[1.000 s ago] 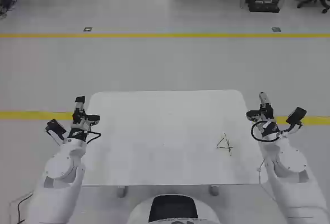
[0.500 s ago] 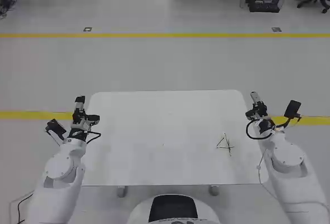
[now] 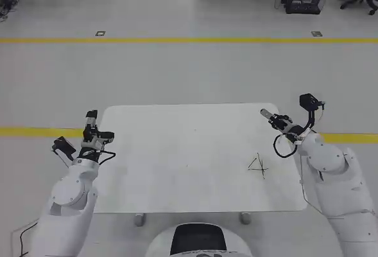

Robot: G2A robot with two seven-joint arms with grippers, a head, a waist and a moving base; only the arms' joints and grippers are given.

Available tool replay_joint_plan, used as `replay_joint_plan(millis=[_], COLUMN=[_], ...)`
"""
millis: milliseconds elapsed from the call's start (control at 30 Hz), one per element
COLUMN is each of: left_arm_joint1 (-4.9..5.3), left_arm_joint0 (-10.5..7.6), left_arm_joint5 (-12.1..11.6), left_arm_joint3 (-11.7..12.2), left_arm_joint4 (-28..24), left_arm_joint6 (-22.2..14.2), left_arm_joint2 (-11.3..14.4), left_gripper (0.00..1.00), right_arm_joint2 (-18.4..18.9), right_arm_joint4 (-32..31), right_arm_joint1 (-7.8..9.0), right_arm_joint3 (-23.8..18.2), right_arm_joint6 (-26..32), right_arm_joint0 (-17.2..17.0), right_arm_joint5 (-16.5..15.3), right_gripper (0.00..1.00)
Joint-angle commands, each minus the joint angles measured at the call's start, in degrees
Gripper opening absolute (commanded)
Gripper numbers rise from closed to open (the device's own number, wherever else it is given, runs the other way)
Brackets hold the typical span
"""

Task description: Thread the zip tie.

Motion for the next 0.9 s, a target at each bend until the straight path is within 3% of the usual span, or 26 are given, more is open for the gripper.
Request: replay_joint_plan(millis=[0,233,333,500,700,867], left_arm_joint1=[0.0,0.0,0.0,0.0,0.0,0.0], left_arm_joint0=[0.0,0.0,0.0,0.0,0.0,0.0], left_arm_joint5=[0.0,0.0,0.0,0.0,0.0,0.0], left_arm_joint3=[0.0,0.0,0.0,0.0,0.0,0.0], left_arm_joint4=[0.0,0.0,0.0,0.0,0.0,0.0], left_arm_joint6=[0.0,0.0,0.0,0.0,0.0,0.0], left_arm_joint2=[0.0,0.0,0.0,0.0,0.0,0.0], left_gripper=[1.0,1.0,1.0,1.0,1.0,1.0], right_arm_joint2=[0.05,0.05,0.08,-0.58,-4.25,-4.73], right_arm_joint4=[0.84,0.84,-8.46,-15.34,-21.22,-21.85], right_arm_joint1=[-0.02,-0.02,0.8,1.62,1.94,2.01], right_arm_joint3=[-0.07,-0.07,-0.91,0.39,2.94,3.37], right_arm_joint6=[-0.58,-0.58,2.9,11.62,18.06,18.53], right_arm_joint0=[-0.07,-0.07,0.93,4.39,6.35,6.23], right_arm_joint5=[0.1,0.1,-3.86,-6.39,-8.59,-9.91], right_gripper=[1.0,1.0,1.0,1.0,1.0,1.0])
